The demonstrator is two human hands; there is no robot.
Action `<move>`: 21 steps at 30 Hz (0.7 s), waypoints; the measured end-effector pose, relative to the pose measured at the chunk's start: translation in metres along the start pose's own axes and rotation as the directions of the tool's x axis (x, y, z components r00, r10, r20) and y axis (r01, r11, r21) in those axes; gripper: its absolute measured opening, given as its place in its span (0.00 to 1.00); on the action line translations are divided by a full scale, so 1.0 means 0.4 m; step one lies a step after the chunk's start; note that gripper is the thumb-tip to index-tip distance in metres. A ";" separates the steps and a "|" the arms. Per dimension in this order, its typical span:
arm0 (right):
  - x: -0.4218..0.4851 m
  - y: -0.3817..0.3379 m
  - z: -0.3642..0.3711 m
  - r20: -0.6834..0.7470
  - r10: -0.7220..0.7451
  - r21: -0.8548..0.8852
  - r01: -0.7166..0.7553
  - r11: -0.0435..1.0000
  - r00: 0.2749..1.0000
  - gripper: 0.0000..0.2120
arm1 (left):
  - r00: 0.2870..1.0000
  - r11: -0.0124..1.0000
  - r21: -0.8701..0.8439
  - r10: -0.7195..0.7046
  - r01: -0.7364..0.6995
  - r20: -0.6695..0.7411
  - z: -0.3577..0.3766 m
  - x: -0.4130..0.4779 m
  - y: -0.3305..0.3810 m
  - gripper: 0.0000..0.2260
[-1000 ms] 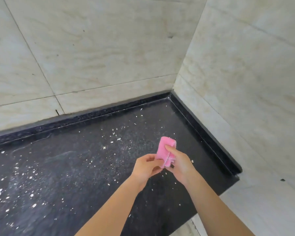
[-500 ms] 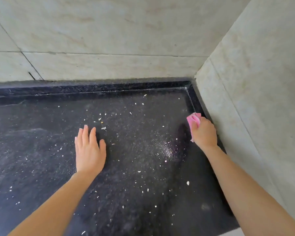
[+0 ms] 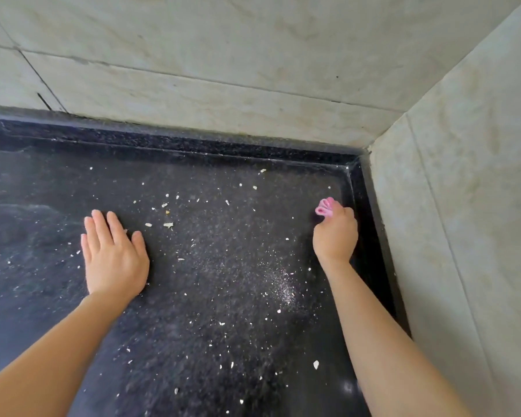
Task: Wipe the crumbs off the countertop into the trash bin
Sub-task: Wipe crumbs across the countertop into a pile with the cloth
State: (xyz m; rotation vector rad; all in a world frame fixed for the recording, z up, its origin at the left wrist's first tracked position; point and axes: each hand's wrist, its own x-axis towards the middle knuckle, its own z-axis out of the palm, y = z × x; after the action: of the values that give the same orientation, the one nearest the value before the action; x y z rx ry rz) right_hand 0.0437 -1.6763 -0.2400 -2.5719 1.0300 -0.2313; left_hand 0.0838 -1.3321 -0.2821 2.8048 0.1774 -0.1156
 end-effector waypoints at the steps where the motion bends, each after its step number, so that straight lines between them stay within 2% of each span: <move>1: -0.041 -0.028 0.005 0.030 -0.067 0.045 0.066 0.997 0.997 0.22 | 1.000 1.000 0.013 0.001 -0.001 0.011 -0.006 0.000 0.000 0.26; 4: -0.163 -0.078 0.019 0.155 -0.267 0.153 0.244 0.957 0.951 0.21 | 0.999 0.998 0.070 0.003 -0.006 0.048 -0.021 0.001 0.004 0.27; 7: -0.209 -0.103 0.009 0.369 -0.354 0.364 0.217 0.906 0.859 0.19 | 0.996 0.995 0.103 -0.021 0.012 0.087 -0.032 0.006 0.018 0.27; 8: -0.198 -0.103 -0.005 0.413 -0.392 0.420 0.210 0.883 0.822 0.17 | 0.995 0.994 0.111 -0.028 0.017 0.096 -0.033 0.008 0.020 0.28; 9: -0.168 -0.098 -0.020 0.388 -0.428 0.428 0.252 0.868 0.816 0.15 | 0.994 0.992 0.121 -0.036 0.023 0.105 -0.034 0.010 0.021 0.28; 11: -0.054 -0.074 -0.047 0.220 -0.404 0.328 0.322 0.888 0.888 0.13 | 0.993 0.989 0.145 -0.044 0.028 0.111 -0.030 0.012 0.018 0.28; 13: 0.095 -0.028 -0.074 0.110 -0.327 0.079 0.320 0.944 0.939 0.16 | 0.995 0.986 0.163 -0.033 0.017 0.098 -0.020 0.012 0.013 0.28; 15: 0.225 0.004 -0.079 0.144 -0.303 -0.296 0.333 0.895 0.942 0.21 | 0.996 0.984 0.176 -0.032 0.016 0.087 -0.014 0.010 0.010 0.28; 16: 0.269 0.011 -0.070 0.184 -0.279 -0.416 0.332 0.847 0.943 0.22 | 0.996 0.984 0.179 -0.028 0.013 0.082 -0.011 0.009 0.009 0.28; 18: 0.301 0.003 -0.039 0.231 -0.242 -0.484 0.327 0.812 0.942 0.24 | 0.997 0.982 0.186 -0.035 0.021 0.075 -0.006 0.008 0.008 0.28; 21: 0.254 -0.050 0.003 0.111 -0.091 -0.316 0.122 0.941 0.990 0.20 | 0.994 0.981 0.192 -0.039 0.020 0.099 -0.014 0.007 0.018 0.29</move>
State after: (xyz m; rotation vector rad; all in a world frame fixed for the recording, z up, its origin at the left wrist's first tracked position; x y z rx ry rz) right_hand 0.1299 -1.7330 -0.2317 -2.9036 0.9621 0.0376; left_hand 0.0878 -1.3368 -0.2746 2.9779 0.1928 -0.2986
